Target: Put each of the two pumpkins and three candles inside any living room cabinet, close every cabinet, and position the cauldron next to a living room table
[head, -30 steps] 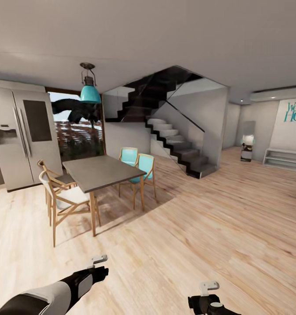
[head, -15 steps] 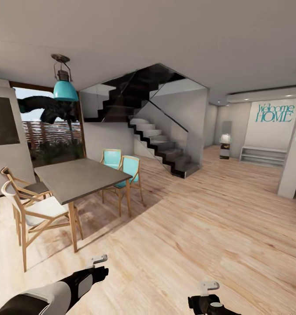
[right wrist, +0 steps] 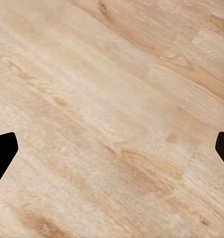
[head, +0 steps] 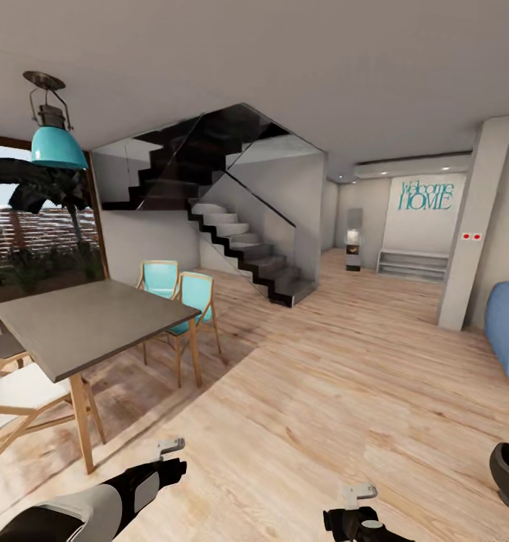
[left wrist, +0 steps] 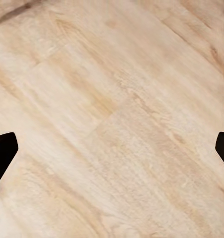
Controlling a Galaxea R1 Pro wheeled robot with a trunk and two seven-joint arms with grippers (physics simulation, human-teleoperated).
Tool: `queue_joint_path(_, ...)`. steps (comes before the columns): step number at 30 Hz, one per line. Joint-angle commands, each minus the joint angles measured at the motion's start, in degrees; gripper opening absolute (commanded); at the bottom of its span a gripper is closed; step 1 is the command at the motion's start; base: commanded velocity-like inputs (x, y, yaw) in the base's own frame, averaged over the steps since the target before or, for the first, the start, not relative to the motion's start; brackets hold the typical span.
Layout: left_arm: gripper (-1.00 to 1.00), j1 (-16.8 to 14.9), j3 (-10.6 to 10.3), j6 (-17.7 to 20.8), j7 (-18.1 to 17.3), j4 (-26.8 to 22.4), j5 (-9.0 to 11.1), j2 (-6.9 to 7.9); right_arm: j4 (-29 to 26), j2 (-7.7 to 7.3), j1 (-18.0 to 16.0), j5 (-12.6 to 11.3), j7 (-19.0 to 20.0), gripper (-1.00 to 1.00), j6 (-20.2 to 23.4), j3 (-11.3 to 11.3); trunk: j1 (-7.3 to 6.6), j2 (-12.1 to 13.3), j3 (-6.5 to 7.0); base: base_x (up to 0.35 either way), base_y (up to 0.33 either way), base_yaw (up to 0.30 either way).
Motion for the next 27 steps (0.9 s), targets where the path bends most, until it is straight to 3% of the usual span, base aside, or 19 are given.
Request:
queue_joint_path(1, 1.0, -0.1, -0.5, 0.1, 0.1, 0.1, 0.5, -0.01, 0.2, 0.07, -0.1, -0.5, 0.0, 1.0, -0.4, 0.5, 0.04, 0.0, -0.07, 0.321, 0.153, -0.268)
queue_joint_path(27, 1.0, -0.1, -0.5, 0.1, 0.1, 0.1, 0.5, -0.01, 0.2, 0.07, -0.1, -0.5, -0.1, 1.0, -0.7, 0.5, 0.04, 0.0, -0.07, 0.324, 0.117, -0.268)
